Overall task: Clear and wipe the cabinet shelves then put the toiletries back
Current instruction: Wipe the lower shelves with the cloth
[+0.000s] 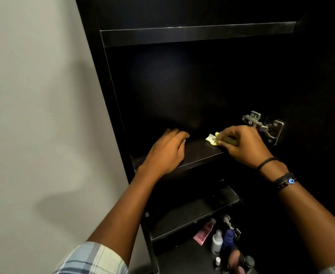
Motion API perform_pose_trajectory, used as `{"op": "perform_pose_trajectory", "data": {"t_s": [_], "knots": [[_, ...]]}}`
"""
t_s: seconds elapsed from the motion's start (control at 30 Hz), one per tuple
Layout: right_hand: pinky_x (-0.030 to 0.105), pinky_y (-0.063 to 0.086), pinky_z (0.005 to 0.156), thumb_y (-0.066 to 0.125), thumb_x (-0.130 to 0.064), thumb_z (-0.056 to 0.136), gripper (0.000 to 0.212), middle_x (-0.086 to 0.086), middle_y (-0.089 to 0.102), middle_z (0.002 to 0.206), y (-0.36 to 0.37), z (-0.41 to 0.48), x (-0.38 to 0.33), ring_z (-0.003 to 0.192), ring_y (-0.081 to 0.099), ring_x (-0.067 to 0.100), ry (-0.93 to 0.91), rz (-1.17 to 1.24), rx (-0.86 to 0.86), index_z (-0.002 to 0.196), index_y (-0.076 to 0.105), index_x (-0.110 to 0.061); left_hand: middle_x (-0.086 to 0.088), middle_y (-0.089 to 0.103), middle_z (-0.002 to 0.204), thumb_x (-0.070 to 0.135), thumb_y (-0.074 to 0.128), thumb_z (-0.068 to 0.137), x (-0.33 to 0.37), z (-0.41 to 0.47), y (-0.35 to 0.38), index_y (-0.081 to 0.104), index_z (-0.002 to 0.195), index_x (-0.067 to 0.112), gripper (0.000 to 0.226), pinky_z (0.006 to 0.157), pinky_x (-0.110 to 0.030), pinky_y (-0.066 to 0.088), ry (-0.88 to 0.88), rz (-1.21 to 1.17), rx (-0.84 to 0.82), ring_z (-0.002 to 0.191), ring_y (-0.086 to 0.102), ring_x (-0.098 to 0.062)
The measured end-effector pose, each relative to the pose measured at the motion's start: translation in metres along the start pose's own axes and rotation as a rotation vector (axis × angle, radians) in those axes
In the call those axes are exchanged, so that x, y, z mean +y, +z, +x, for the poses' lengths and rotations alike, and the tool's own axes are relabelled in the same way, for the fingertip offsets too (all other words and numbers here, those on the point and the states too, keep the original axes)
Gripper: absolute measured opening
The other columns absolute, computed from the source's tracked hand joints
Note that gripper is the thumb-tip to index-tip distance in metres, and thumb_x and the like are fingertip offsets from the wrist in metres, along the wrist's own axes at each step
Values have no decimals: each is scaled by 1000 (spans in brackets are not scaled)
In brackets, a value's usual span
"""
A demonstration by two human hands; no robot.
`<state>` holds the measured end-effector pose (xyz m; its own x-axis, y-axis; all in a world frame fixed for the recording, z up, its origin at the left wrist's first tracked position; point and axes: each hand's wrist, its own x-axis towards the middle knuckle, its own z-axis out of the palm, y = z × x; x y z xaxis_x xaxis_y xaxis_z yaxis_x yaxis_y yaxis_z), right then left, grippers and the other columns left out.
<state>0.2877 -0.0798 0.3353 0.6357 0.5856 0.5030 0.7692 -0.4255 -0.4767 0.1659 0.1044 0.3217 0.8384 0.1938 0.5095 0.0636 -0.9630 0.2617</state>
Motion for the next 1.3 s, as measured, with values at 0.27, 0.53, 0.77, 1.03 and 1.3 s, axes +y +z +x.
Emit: {"op": "perform_pose_trajectory", "data": {"t_s": [0.27, 0.53, 0.77, 1.03, 1.3], "knots": [[22, 50, 79, 69, -13, 83, 15, -5, 68, 100, 6, 16, 5, 94, 66, 14, 105, 86, -60, 95, 73, -18, 0, 61, 111, 17, 45, 95, 1, -1, 0, 60, 117, 17, 26, 90, -36, 46, -15, 24, 24, 107, 51, -17], [39, 46, 81, 49, -15, 94, 20, 16, 59, 108, 15, 34, 4, 104, 53, 35, 67, -684, -69, 103, 64, -5, -1, 62, 109, 16, 45, 94, 4, -2, -1, 61, 115, 16, 26, 88, -40, 47, -31, 21, 22, 105, 52, -19], [37, 48, 79, 55, -11, 82, 17, 9, 60, 103, 39, 8, -68, 95, 59, 29, -315, -281, -208, 93, 67, -12, -7, 62, 112, 14, 49, 88, 7, -4, -7, 58, 115, 14, 29, 86, -40, 49, -87, 89, 87, 104, 56, -26], [36, 47, 80, 52, -19, 85, 22, 16, 61, 108, 0, 24, 15, 98, 61, 36, 62, -586, -155, 97, 63, -3, -10, 63, 104, 3, 50, 81, 13, -6, -11, 62, 110, 10, 32, 78, -43, 51, -119, 151, 176, 97, 58, -29], [35, 47, 90, 54, -5, 81, 32, 9, 61, 121, 50, 13, -67, 111, 58, 31, -244, -114, -331, 110, 66, -11, -7, 42, 135, 9, 47, 82, 34, -5, -52, 44, 130, 17, 49, 98, -44, 40, -183, 168, 16, 122, 41, -30]]}}
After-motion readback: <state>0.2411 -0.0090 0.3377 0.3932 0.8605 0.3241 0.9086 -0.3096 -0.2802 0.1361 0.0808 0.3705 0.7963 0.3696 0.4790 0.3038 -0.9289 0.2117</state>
